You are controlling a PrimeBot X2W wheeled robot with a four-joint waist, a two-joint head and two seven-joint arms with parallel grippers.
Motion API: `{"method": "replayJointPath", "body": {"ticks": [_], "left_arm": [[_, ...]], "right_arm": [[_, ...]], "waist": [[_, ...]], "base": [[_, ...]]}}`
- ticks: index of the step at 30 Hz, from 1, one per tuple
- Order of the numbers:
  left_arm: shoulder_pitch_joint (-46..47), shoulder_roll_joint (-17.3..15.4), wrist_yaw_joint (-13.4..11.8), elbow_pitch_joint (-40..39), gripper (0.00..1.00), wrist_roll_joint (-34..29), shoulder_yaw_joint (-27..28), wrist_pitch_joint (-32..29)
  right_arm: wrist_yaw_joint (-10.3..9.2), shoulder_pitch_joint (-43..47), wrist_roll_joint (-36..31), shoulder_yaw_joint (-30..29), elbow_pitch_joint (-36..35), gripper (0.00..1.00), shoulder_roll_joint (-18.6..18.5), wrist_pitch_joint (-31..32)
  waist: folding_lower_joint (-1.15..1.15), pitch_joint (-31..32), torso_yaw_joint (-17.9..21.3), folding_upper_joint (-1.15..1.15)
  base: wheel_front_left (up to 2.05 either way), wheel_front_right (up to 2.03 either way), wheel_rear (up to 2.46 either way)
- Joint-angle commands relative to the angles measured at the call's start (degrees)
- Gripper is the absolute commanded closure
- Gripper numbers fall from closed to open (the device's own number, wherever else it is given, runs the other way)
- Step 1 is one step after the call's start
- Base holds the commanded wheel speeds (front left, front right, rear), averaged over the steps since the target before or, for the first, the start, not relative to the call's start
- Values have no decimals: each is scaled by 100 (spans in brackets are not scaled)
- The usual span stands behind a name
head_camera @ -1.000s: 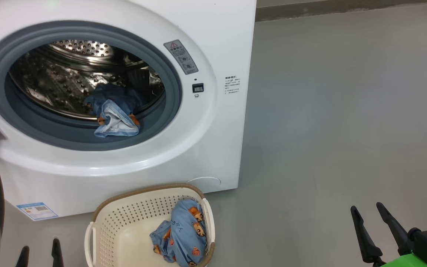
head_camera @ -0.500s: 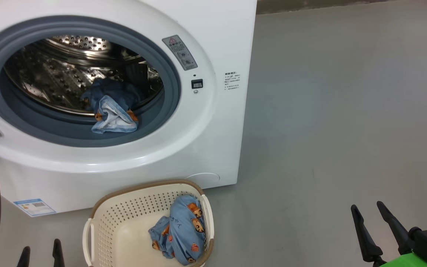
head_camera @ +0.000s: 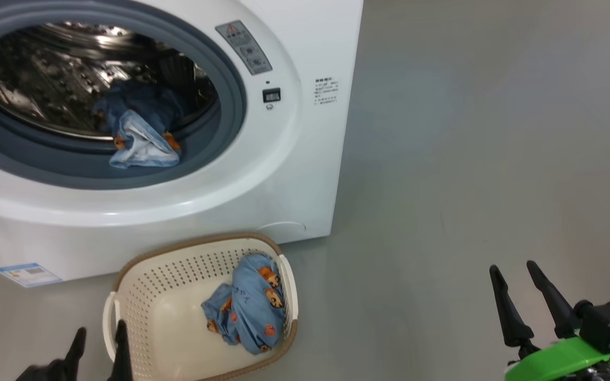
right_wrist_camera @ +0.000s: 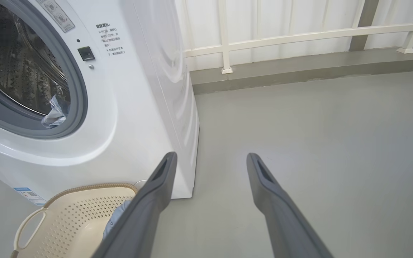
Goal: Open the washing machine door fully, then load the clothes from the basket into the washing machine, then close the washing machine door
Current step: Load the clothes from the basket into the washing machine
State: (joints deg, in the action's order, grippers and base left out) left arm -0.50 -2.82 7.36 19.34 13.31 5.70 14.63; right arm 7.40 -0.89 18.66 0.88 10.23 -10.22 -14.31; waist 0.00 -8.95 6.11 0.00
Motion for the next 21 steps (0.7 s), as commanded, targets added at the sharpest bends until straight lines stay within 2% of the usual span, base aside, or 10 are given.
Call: {"method": "replayJointPath", "body": {"ticks": [1,8,21], "left_arm": [[263,-115,13,-6,0,98,106,37],[1028,-261,13,758,0,313,-418,37],[2658,-793,13,2678,0,832,-1581,37]], "right_arm": [[9,-181,50,127,-146,0,-31,-69],[9,-561,19,165,-183,0,253,-69],[9,-1210,23,226,-255,0,555,-69]], "waist": [[0,-283,109,0],[0,-934,334,0],[0,-2042,886,0]], "base": [[0,0,0],[0,0,0],[0,0,0]]}}
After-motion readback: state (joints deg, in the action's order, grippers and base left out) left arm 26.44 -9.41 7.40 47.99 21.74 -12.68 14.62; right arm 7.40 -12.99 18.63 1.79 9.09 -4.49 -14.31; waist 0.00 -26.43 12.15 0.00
